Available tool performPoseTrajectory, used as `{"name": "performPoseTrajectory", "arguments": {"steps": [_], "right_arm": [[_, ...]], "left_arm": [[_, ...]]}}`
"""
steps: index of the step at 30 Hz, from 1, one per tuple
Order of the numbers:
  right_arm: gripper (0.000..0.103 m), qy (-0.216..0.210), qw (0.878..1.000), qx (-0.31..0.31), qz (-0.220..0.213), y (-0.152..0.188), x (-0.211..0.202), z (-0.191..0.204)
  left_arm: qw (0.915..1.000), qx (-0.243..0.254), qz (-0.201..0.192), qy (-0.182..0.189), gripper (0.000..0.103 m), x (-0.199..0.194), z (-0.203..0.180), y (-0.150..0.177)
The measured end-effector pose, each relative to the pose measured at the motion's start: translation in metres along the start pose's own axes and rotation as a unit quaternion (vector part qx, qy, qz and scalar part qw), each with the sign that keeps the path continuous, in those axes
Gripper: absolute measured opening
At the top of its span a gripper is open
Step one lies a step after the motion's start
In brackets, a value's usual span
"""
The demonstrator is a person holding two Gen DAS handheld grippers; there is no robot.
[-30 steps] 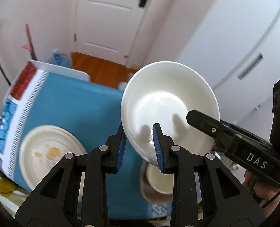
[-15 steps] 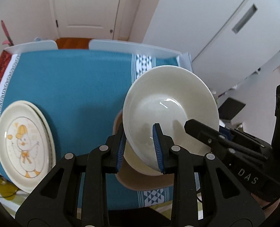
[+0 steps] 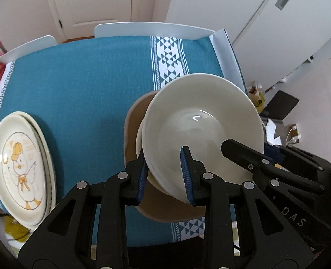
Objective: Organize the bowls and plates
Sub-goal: 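Carry the white bowl over the beige basin and lower it onto the cream bowl, then open both grippers to release the white bowl in the basin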
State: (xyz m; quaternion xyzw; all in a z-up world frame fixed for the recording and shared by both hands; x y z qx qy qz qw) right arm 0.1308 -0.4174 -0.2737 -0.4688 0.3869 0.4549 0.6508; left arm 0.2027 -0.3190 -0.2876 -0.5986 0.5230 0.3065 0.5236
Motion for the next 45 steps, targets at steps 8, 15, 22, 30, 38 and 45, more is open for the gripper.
{"name": "performPoseTrajectory", "arguments": {"steps": [8,15,22,30,38,45], "right_arm": [[0.025,0.006,1.000,-0.010,0.014,0.000,0.003,0.000],[0.025,0.008,1.000,-0.010,0.013,0.002,0.002,-0.001],[0.025,0.009,1.000,-0.003,0.006,0.000,-0.001,-0.001],[0.025,-0.005,1.000,0.008,-0.024,-0.006,-0.018,0.000],[0.025,-0.010,0.997,0.008,-0.072,-0.019,-0.070,0.003],[0.084,0.011,0.993,-0.012,-0.115,-0.017,-0.115,0.005]], "left_arm": [[0.9989,0.032,0.006,-0.034,0.025,0.003,-0.005,-0.002],[0.9962,0.057,0.011,-0.065,0.025,0.004,-0.009,-0.003],[0.9932,0.079,0.018,-0.084,0.025,0.005,-0.015,-0.001],[0.9957,0.068,-0.012,-0.062,0.025,-0.018,-0.005,-0.007],[0.9965,0.049,-0.053,-0.040,0.027,-0.079,0.011,-0.024],[0.9903,0.086,-0.097,-0.050,0.100,-0.127,0.008,-0.032]]}}
Point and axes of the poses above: each gripper's, at about its wrist camera, not at the fingertips, and x roughly the way its jaws point, z to its left, y to its underside, the point moved 3 cm from there along x, roughly the way its jaws point, and after that the axes turned 6 degrees about y, right-handed, at the moved point
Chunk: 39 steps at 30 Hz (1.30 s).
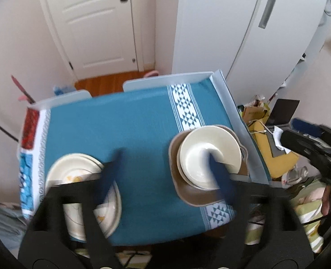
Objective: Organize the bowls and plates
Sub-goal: 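Open both grippers to release the white bowl in the basin, then close both grippers on the beige basin's rim and lift it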
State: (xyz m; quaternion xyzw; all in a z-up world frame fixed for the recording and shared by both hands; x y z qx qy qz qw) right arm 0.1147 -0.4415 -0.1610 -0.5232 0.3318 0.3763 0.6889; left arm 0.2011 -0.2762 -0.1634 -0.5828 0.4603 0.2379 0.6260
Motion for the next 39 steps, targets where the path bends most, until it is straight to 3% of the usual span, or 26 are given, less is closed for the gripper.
{"name": "performPoseTrajectory", "arguments": {"steps": [1,3,7,11,15,24,26,28,31,39], "right_arm": [[0.098,0.003,1.000,-0.002,-0.006,0.001,-0.003,-0.001],[0.098,0.015,1.000,-0.012,-0.008,0.005,-0.005,-0.001],[0.098,0.069,0.995,-0.064,0.031,0.020,0.004,0.000],[0.098,0.061,0.996,-0.037,0.047,0.036,0.013,-0.008],[0.098,0.081,0.993,-0.016,0.081,0.052,0.032,-0.014],[0.097,0.123,0.980,-0.036,0.155,0.071,0.079,-0.027],[0.092,0.122,0.977,-0.047,0.167,0.072,0.086,-0.024],[0.072,0.110,0.975,-0.057,0.184,0.074,0.095,-0.021],[0.060,0.101,0.972,-0.071,0.199,0.076,0.107,-0.017],[0.033,0.055,0.971,-0.074,0.221,0.080,0.139,-0.018]], "left_arm": [[0.9999,0.008,-0.010,0.000,0.103,-0.004,0.000,0.001],[0.9997,0.025,-0.001,0.001,0.103,-0.003,0.000,0.007],[0.9988,0.037,0.032,-0.005,0.103,0.007,0.007,0.024],[0.9987,0.026,0.043,0.005,0.103,0.019,0.016,0.037],[0.9967,0.024,0.077,0.010,0.103,0.042,0.021,0.052],[0.9905,0.043,0.128,0.024,0.103,0.092,0.019,0.060],[0.9889,0.048,0.138,0.028,0.101,0.101,0.016,0.061],[0.9872,0.047,0.148,0.035,0.093,0.109,0.015,0.062],[0.9847,0.044,0.164,0.041,0.073,0.120,0.015,0.063],[0.9813,0.034,0.171,0.082,0.051,0.144,0.018,0.064]]}}
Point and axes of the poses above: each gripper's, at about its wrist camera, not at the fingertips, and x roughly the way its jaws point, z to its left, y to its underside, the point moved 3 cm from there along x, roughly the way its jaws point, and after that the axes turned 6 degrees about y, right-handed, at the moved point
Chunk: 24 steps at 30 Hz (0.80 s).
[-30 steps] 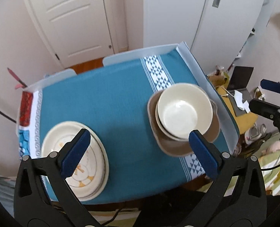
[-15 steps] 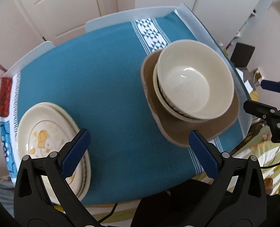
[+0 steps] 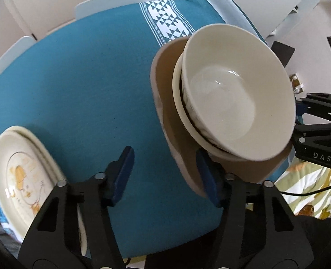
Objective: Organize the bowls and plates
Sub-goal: 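Close both grippers on the beige basin's rim and lift it, then carry the basin with bowls over the plate stack and lower it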
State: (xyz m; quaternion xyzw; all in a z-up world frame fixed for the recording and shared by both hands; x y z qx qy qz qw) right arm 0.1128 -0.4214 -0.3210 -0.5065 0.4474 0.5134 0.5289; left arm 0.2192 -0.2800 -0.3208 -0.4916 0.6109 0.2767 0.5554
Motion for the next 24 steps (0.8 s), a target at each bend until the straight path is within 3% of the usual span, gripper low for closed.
{"name": "performPoseTrajectory", "arguments": {"steps": [8,18,24], "right_arm": [[0.016,-0.057,0.998,-0.009,-0.016,0.000,0.018,0.001],[0.014,-0.063,0.996,-0.018,-0.053,0.004,0.014,0.006],[0.014,-0.062,0.996,-0.027,-0.058,-0.003,0.009,0.011]], "left_arm": [[0.9982,0.024,-0.010,0.054,0.013,0.018,-0.008,-0.002],[0.9979,0.053,-0.029,0.025,0.013,0.014,-0.013,0.001],[0.9983,0.043,-0.032,0.026,0.013,0.003,-0.008,0.003]]}}
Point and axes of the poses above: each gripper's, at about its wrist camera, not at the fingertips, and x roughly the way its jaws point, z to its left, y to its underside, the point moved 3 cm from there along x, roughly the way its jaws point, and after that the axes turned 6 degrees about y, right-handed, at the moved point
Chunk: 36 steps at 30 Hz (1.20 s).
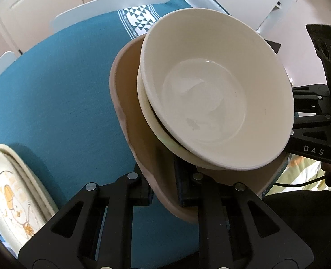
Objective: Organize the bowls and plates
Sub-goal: 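Carry the basin with bowls over the plate stack and lower it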
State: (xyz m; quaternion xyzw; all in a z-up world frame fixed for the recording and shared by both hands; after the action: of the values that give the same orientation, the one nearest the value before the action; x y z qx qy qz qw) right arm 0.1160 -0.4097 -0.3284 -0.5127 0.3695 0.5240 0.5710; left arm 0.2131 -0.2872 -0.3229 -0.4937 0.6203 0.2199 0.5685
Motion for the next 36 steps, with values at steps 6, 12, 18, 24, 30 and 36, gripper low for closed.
{"name": "performPoseTrajectory", "arguments": {"steps": [6,12,18,24,30,36], "right_arm": [[0.014,-0.002,1.000,-0.014,-0.001,-0.013,-0.019,0.012],[0.015,-0.011,0.999,-0.049,-0.008,-0.036,-0.055,0.045],[0.015,-0.012,0.996,-0.089,-0.021,-0.051,-0.077,0.089],[0.015,-0.010,0.995,-0.097,-0.023,-0.057,-0.073,0.144],[0.014,-0.015,0.997,-0.076,-0.009,-0.060,-0.043,0.200],[0.014,-0.016,0.999,-0.048,0.005,-0.051,-0.006,0.236]], "left_arm": [[0.9998,-0.016,-0.012,-0.005,0.013,-0.028,0.003,-0.008],[0.9984,-0.039,-0.037,-0.018,0.013,-0.073,0.008,-0.020],[0.9961,-0.055,-0.060,-0.034,0.013,-0.114,0.030,-0.007],[0.9958,-0.055,-0.061,-0.039,0.013,-0.139,0.070,0.018],[0.9973,-0.050,-0.039,-0.039,0.013,-0.147,0.126,0.051],[0.9981,-0.039,-0.012,-0.046,0.012,-0.139,0.170,0.081]]}}
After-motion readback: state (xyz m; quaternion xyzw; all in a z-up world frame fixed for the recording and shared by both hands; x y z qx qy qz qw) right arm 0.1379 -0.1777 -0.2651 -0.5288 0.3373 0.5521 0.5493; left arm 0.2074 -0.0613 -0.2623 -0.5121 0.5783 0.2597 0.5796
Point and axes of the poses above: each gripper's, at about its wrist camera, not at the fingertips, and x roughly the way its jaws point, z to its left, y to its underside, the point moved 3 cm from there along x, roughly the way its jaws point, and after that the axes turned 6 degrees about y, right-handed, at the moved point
